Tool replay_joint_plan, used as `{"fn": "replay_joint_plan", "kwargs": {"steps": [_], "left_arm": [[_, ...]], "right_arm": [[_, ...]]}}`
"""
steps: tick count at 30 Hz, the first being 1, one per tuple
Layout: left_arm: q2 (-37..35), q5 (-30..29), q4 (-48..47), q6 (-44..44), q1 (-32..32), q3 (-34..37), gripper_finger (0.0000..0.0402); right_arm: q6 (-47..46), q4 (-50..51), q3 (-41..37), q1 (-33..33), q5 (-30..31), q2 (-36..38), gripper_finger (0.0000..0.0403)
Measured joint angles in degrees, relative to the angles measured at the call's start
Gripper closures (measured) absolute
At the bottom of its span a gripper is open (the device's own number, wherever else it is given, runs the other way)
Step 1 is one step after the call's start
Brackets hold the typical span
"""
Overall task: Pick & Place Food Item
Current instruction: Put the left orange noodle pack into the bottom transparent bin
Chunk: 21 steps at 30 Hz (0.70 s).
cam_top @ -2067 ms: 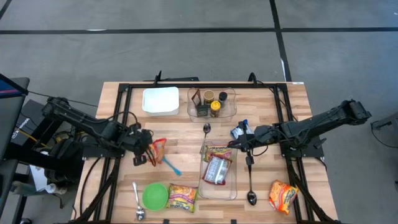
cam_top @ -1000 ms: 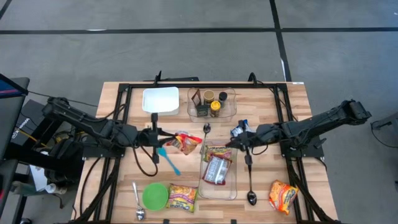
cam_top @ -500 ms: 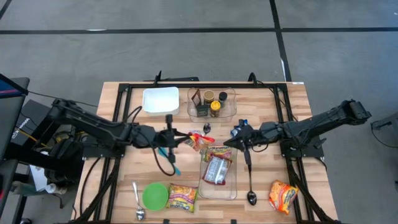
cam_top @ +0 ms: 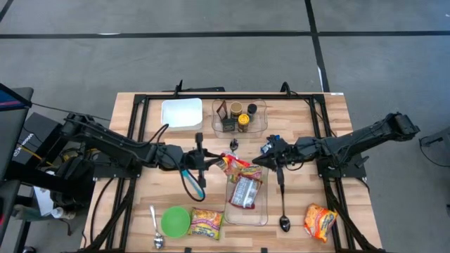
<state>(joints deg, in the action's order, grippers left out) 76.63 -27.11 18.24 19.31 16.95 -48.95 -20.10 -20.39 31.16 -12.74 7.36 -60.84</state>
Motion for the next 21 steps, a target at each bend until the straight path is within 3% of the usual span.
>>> {"fn": "replay_joint_plan", "kwargs": {"steps": [16,21], "left_arm": [[0.0,0.0,0.3,-2.2,0.0,0.0,0.0401],[0.0,0.0,0.3,-2.3,-0.4,0.0,0.0401]], "right_arm": [[-3.5,-4.5,0.0,-3.9,0.4,0.0,0.0403],[-3.5,-4.5,0.0,-3.1,0.7,0.0,0.0375]]}}
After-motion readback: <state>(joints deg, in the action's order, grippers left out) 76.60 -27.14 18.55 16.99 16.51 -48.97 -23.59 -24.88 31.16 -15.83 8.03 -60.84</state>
